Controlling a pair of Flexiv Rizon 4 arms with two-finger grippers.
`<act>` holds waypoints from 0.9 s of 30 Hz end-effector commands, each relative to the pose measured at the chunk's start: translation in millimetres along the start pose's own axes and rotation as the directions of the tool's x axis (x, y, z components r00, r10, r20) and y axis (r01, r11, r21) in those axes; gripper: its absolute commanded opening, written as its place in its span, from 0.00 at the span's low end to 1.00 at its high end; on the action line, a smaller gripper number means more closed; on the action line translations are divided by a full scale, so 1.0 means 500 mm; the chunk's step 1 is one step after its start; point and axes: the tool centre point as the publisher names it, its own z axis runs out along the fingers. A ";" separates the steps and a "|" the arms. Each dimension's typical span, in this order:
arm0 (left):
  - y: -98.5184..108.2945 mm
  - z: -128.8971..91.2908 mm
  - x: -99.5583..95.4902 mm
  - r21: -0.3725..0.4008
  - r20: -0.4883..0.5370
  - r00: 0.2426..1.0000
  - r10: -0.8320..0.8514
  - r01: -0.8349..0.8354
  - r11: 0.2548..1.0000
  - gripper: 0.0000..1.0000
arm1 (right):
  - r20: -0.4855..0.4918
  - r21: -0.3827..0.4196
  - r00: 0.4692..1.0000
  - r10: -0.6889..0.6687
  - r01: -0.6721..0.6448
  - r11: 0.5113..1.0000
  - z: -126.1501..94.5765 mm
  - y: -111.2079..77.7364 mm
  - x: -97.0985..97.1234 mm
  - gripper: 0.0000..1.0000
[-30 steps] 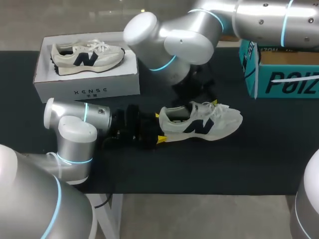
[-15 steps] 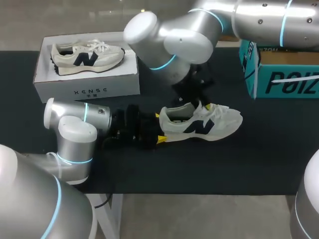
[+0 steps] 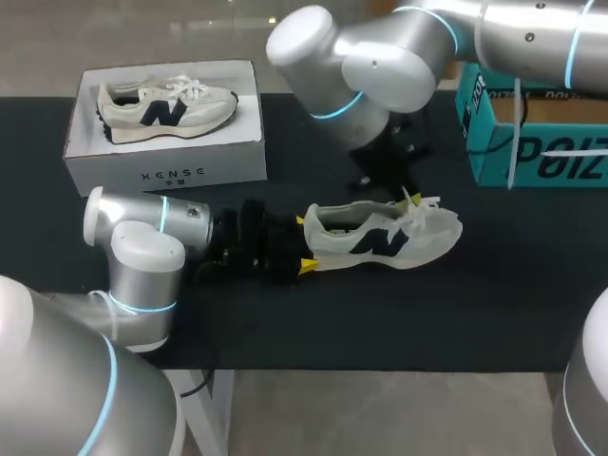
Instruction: Take the shoe out of the shoebox, open the shoe tongue, remove and reinsert the insole, then place the shoe into the shoebox
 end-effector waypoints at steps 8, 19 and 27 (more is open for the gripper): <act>0.007 0.007 -0.001 -0.005 -0.004 1.000 0.000 0.000 1.000 0.00 | -0.068 0.020 0.998 0.011 -0.009 1.000 0.025 0.000 -0.026 0.00; 0.007 0.007 -0.001 -0.005 -0.004 1.000 0.000 0.000 1.000 0.00 | -0.056 -0.021 0.998 -0.003 0.002 1.000 -0.016 -0.009 -0.024 0.87; 0.007 0.007 -0.001 -0.005 -0.004 1.000 0.000 0.000 1.000 0.00 | -0.044 -0.081 0.997 -0.059 0.055 0.995 -0.078 -0.028 -0.045 1.00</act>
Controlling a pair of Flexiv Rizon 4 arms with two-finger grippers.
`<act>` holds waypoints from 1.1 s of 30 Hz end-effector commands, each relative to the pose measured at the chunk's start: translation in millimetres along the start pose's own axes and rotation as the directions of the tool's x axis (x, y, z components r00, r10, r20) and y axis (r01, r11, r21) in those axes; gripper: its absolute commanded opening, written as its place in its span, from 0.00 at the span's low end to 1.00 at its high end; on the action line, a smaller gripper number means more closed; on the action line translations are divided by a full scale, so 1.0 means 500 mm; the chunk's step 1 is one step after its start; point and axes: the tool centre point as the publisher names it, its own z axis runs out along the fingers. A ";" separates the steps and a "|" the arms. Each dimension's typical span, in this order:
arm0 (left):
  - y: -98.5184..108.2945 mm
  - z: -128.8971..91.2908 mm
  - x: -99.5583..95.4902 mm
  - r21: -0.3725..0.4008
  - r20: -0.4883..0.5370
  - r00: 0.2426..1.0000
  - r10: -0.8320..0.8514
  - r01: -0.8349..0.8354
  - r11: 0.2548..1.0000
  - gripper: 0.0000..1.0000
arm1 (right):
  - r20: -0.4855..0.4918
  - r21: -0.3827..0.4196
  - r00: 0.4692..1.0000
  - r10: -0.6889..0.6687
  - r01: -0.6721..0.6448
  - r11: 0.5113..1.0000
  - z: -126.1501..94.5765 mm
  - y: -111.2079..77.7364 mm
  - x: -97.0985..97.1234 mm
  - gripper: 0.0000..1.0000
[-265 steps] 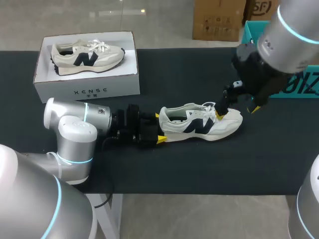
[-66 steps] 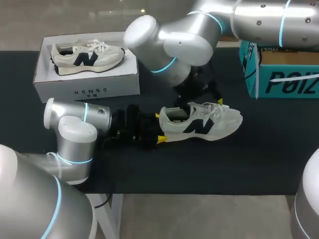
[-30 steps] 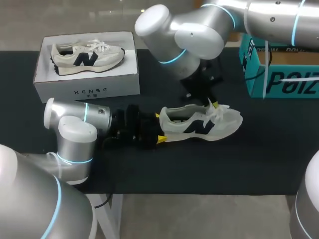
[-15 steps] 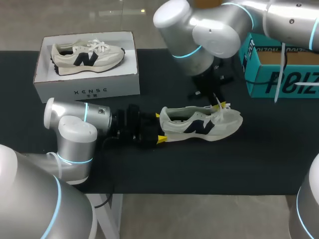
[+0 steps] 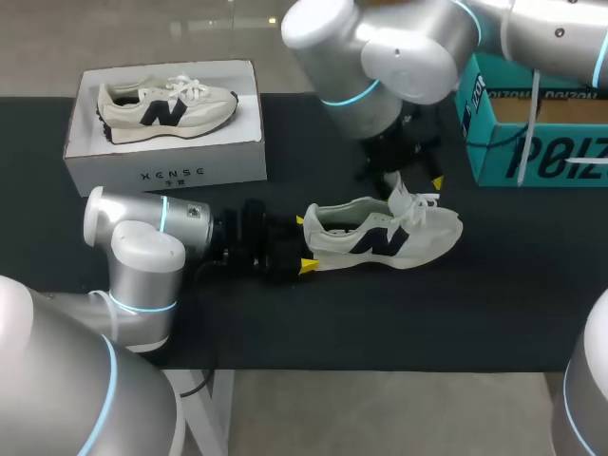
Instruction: Take the shoe out of the shoebox, open the shoe tongue, remove and reinsert the insole, then place the shoe into the shoebox
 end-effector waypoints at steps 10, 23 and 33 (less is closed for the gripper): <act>0.007 0.007 -0.001 -0.005 -0.004 1.000 0.000 0.000 1.000 0.00 | -0.029 -0.125 0.978 -0.205 0.200 0.972 -0.103 -0.048 -0.003 1.00; 0.007 0.007 -0.001 -0.005 -0.004 1.000 0.000 0.000 1.000 0.00 | 0.247 -0.443 0.501 -0.830 0.820 0.363 -0.144 -0.181 0.005 1.00; 0.007 0.007 -0.001 -0.005 -0.004 1.000 0.000 0.000 1.000 0.00 | 0.247 -0.443 0.501 -0.830 0.820 0.363 -0.144 -0.181 0.005 1.00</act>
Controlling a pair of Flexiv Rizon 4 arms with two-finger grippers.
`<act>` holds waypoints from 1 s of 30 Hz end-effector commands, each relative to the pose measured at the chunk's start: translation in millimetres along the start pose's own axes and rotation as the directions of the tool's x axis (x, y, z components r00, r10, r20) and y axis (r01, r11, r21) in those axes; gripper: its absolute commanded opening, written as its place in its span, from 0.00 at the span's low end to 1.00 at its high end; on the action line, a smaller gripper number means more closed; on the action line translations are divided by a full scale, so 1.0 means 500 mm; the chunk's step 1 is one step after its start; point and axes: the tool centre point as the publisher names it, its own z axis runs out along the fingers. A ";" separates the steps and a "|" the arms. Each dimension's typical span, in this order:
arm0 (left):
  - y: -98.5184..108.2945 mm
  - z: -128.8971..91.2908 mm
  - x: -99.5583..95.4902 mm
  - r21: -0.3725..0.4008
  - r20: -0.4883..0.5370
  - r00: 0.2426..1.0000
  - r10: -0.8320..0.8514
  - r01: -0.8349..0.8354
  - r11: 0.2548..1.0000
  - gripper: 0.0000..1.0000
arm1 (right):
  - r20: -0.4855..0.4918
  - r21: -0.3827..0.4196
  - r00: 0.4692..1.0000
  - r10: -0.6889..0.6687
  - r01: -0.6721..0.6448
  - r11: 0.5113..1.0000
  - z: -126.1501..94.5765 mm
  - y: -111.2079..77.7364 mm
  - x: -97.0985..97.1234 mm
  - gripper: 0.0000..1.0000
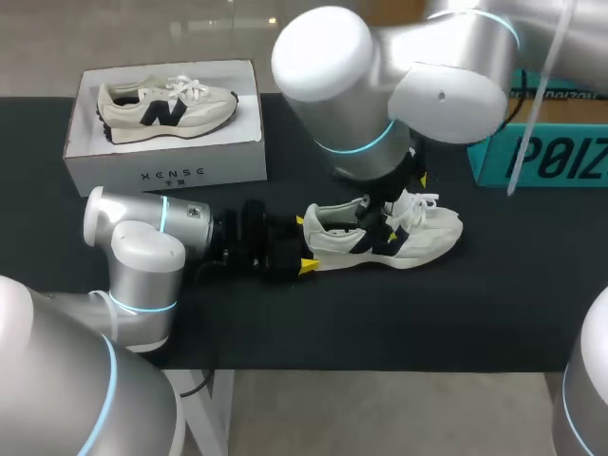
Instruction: Take the shoe out of the shoebox, open the shoe tongue, remove and reinsert the insole, then place the shoe into the shoebox
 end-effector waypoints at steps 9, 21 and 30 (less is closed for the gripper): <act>0.006 0.007 -0.001 -0.005 -0.004 1.000 0.000 0.000 1.000 0.00 | 0.053 -0.257 0.960 -0.276 0.280 0.925 0.006 -0.014 -0.004 1.00; 0.006 0.007 -0.001 -0.005 -0.004 1.000 0.000 0.000 1.000 0.00 | 0.039 -0.245 0.961 -0.274 0.275 0.930 -0.012 0.017 -0.016 0.00; 0.006 0.007 -0.001 -0.005 -0.004 1.000 0.000 0.000 1.000 0.00 | -0.033 -0.215 0.945 -0.324 0.310 0.926 0.000 0.055 -0.001 0.00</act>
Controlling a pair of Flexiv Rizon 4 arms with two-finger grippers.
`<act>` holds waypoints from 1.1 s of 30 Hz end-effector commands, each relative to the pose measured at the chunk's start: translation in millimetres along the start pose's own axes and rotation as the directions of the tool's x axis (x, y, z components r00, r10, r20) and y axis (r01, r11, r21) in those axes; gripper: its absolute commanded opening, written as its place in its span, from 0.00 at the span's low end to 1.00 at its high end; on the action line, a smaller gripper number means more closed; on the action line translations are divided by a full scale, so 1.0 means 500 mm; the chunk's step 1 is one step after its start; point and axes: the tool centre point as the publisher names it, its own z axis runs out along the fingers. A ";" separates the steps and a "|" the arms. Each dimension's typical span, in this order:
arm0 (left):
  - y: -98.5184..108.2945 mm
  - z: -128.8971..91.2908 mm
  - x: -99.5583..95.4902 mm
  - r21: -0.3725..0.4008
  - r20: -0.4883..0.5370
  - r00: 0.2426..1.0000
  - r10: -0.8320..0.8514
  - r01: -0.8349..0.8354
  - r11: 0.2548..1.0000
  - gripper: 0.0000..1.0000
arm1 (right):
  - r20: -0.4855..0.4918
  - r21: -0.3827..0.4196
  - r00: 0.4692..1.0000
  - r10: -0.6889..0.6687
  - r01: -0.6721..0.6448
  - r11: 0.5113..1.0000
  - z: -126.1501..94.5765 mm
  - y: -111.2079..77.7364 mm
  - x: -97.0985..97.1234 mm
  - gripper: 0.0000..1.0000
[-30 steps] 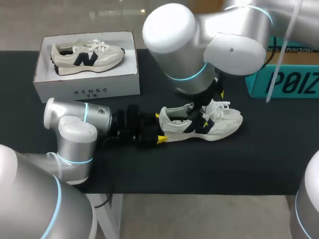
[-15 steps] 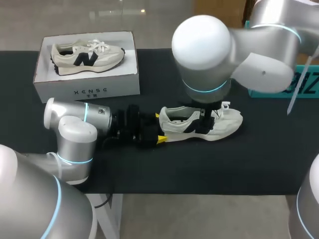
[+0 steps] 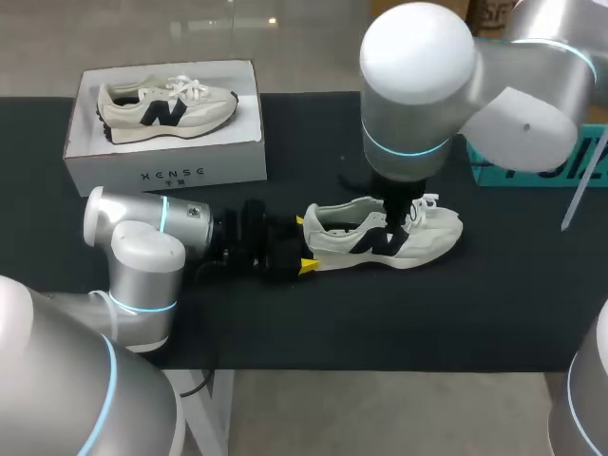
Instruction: Take the shoe out of the shoebox, open the shoe tongue, remove and reinsert the insole, then place the shoe into the shoebox
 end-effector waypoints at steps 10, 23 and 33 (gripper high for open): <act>0.006 0.007 -0.001 -0.005 -0.004 1.000 0.000 0.000 1.000 0.00 | -0.144 0.015 0.988 -0.054 0.057 0.998 0.067 0.078 -0.013 0.00; 0.006 0.007 -0.001 -0.005 -0.004 1.000 0.000 0.000 1.000 0.00 | -0.193 0.002 0.974 -0.118 0.121 0.993 0.094 0.120 -0.014 0.00; 0.006 0.007 -0.001 -0.005 -0.004 1.000 0.000 0.000 1.000 0.00 | -0.227 0.027 0.967 -0.119 0.129 0.991 0.161 0.142 -0.016 0.00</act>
